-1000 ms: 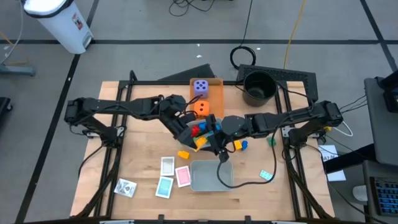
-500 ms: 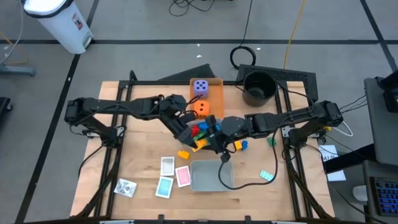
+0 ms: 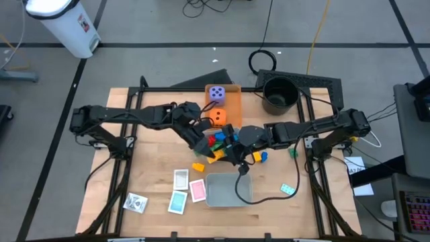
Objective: Pick & Place Toys
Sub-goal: Put the left yellow game piece into the top gray bin
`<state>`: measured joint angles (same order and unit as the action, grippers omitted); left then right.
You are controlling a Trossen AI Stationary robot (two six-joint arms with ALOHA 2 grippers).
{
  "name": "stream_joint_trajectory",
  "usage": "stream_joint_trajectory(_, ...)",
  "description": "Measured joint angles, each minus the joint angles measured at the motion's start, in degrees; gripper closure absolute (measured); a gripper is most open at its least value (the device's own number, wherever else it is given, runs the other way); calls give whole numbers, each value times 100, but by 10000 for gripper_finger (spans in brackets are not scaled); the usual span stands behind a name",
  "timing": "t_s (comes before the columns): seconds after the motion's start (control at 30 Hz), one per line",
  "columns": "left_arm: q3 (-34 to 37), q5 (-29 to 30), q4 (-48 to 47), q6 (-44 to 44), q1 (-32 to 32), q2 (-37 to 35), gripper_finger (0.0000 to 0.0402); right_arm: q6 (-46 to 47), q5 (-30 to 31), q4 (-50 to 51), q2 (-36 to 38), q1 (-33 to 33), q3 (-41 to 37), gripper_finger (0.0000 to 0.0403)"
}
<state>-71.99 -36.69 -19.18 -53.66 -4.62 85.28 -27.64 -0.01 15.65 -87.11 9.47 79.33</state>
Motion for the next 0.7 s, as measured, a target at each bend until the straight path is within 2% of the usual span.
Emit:
stream_joint_trajectory(0.2, 0, 227, -2, 277, -179, -7, 177, 1, -4, 8, -2, 4, -9, 260)
stream_joint_trajectory(0.33, 0, 184, -9, 626, -399, -7, 157, 196, 18, 110, -2, -2, -9, 261)
stream_joint_trajectory(0.7, 0, 260, 16, 1071, -893, -280, 166, 1170, -17, 878, -2, -172, -9, 260)
